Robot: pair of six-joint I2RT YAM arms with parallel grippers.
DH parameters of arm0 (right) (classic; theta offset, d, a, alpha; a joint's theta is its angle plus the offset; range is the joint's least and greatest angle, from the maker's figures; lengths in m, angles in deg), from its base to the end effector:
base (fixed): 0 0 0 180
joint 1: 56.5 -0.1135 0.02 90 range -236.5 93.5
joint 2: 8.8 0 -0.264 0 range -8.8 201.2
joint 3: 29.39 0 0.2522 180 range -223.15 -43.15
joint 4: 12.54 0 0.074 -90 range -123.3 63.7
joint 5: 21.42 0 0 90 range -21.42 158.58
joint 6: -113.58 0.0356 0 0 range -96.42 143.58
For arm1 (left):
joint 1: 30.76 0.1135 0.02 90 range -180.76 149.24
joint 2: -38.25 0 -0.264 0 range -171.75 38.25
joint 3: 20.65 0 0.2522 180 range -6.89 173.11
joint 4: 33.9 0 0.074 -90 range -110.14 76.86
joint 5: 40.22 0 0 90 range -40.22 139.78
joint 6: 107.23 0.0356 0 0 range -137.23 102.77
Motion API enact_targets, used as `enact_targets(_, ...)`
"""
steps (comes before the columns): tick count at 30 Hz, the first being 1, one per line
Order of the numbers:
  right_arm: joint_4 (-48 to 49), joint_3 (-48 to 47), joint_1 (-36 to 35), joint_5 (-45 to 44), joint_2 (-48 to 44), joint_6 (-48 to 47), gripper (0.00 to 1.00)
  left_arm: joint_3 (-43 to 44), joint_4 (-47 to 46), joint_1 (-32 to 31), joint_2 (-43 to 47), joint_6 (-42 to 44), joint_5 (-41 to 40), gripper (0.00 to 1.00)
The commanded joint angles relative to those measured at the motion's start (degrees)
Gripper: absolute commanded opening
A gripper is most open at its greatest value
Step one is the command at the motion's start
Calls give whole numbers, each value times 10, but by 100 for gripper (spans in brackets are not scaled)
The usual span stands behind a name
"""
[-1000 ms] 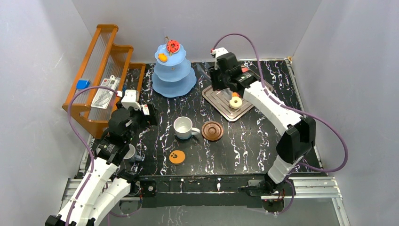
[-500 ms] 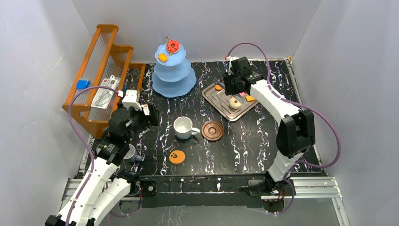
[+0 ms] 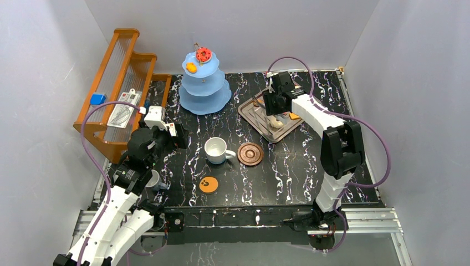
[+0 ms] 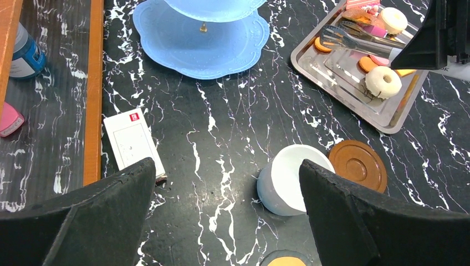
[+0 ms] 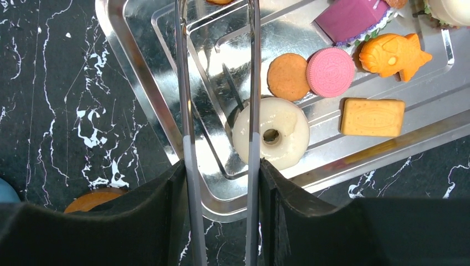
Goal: Serve the afternoon tea
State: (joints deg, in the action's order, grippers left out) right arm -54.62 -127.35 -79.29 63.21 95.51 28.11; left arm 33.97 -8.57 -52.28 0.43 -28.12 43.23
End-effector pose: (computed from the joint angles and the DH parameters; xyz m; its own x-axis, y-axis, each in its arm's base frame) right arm 0.3779 0.1552 0.2595 -0.7135 -0.2145 -0.6670 -0.2729 0.9619 -0.0174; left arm 0.1513 -0.0553 0.3321 -0.1845 -0.1290 -0.9743 0.2287 0.9585 -0.1702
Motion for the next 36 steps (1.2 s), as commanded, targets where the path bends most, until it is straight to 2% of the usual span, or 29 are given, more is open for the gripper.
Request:
enact_targets(1, 48, -1, 2, 12, -8, -6, 53, 0, -13, -3, 8, 7, 9, 98)
enact_targets(13, 45, -6, 1, -19, 9, -8, 54, 0, -13, -3, 12, 9, 11, 98)
enact_targets(26, 29, -14, 1, 2, 32, -4, 53, 0, -13, -3, 14, 10, 10, 98)
enact_targets(36, 6, -32, -5, -5, 37, -1, 45, 0, -13, -3, 17, 10, 8, 98)
